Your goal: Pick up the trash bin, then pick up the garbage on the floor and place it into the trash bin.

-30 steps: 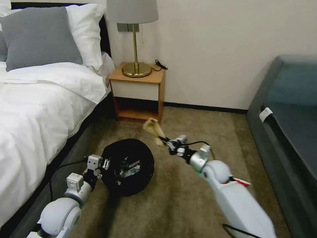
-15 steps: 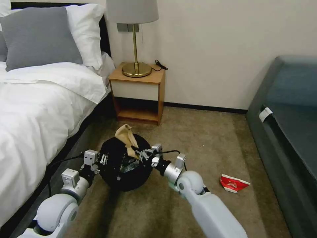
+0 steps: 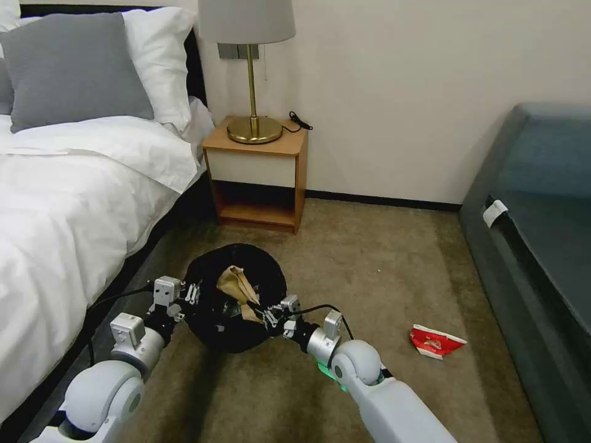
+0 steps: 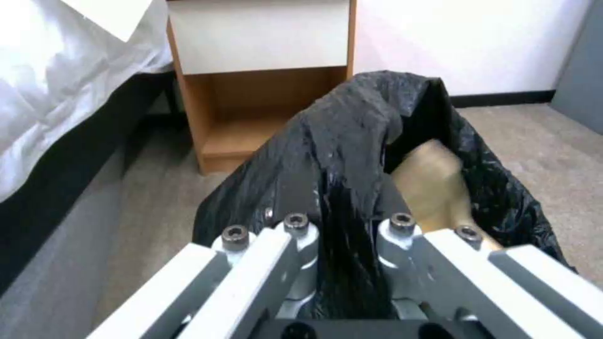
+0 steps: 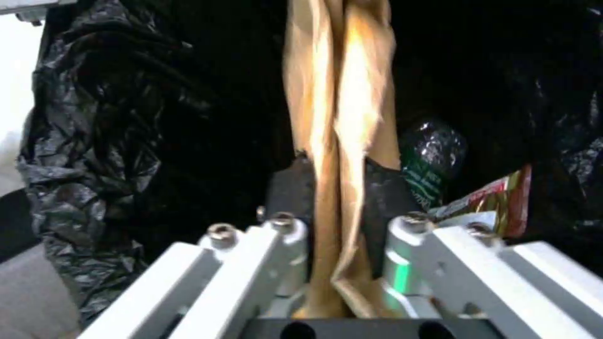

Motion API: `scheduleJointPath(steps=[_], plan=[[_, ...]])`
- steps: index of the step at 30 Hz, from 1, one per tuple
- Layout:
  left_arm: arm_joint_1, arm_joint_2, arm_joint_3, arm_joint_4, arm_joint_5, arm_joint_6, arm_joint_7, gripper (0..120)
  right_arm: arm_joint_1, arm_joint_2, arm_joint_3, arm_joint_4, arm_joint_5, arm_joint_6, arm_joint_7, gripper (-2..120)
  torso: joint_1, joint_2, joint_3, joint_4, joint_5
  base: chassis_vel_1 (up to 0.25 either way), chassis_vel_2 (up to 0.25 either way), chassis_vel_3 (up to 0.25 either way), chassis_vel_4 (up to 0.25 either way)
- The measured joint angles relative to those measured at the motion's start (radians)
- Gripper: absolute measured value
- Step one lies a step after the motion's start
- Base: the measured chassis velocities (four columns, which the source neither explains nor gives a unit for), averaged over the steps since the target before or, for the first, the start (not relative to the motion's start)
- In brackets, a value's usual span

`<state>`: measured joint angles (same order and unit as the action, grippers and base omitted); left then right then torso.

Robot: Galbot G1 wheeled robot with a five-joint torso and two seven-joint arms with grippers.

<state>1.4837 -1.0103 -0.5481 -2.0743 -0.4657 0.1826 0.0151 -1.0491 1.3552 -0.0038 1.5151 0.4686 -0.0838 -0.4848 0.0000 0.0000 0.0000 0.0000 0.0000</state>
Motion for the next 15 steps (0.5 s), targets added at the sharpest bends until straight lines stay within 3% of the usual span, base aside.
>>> scheduleJointPath(steps=[15], plan=[[-0.002,0.006,0.003,0.018,0.004,-0.006,0.003,7,-0.010,-0.020,0.036,0.021,-0.030,0.020,0.015,73,0.000,0.000,0.000,0.0000,0.0000,0.000,0.000,0.000,0.000]])
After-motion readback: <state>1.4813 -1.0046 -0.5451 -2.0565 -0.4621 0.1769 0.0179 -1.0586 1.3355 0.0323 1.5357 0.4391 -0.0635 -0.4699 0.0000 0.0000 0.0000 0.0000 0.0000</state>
